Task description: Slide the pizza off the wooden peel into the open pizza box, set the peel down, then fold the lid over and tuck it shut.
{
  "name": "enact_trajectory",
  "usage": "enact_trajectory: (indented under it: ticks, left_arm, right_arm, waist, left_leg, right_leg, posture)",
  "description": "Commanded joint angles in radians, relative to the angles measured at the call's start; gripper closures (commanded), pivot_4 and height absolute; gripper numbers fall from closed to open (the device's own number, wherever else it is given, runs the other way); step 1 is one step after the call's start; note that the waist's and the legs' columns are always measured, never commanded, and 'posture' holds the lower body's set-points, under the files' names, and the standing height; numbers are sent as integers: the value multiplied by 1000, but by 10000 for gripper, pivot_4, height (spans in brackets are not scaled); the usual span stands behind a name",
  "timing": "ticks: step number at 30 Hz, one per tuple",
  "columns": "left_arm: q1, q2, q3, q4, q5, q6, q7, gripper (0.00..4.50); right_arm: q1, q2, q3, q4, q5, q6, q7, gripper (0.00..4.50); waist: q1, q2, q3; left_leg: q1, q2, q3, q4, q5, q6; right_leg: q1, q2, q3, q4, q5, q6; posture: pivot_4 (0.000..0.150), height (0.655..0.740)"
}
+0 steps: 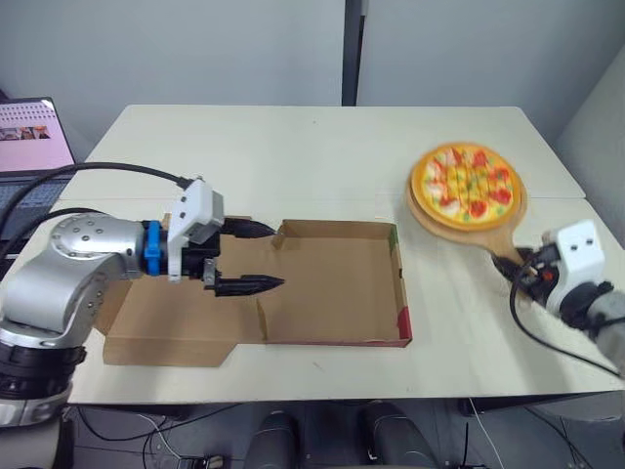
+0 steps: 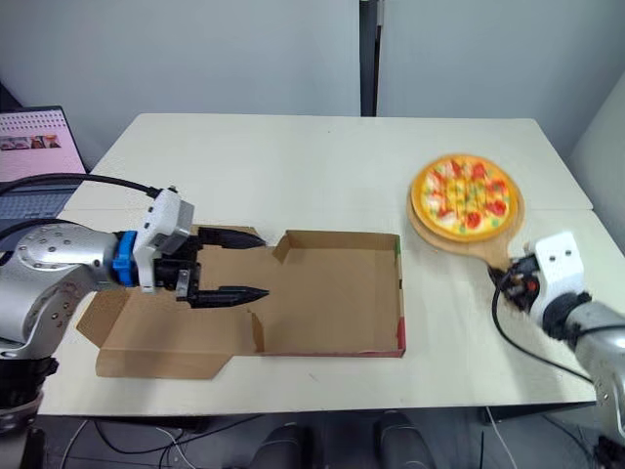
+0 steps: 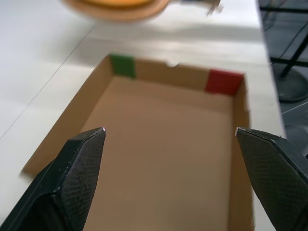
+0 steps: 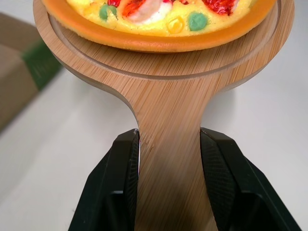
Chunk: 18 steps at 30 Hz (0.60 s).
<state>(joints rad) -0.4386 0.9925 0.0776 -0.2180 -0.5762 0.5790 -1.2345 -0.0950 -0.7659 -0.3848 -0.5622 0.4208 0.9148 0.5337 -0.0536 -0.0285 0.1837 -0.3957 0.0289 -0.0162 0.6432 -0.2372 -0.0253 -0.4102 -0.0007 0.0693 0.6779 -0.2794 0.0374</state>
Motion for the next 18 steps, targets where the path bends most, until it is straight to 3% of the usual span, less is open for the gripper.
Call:
enact_trajectory:
  ticks: [1, 6, 18]
  left_arm:
    - [-6, 43, 44, 40, 26, -45, -30, 0]
    - [-1, 75, 55, 93, 56, -78, -52, 0]
    - [54, 85, 80, 55, 43, -59, -61, 0]
  right_arm:
    - [-53, -95, 66, -33, 22, -72, 121, 29219]
    - [-124, -187, 218, -1, -46, -164, 208, 29219]
    - [-199, -230, 423, 51, -232, -364, 270, 29219]
  waist:
    - [1, 0, 0]
    - [3, -1, 1]
    - [12, -2, 2]
  left_leg:
    - [0, 0, 0, 0, 0, 0]
    - [-3, -1, 0, 1, 0, 0]
    - [-4, 0, 0, 1, 0, 0]
  right_leg:
    - [0, 0, 0, -1, 0, 0]
    - [0, -2, 0, -3, 0, 0]
    - [-2, -3, -1, -3, 0, 0]
  posture:
    - [1500, 7344]
    - [1500, 7344]
    - [1500, 7344]
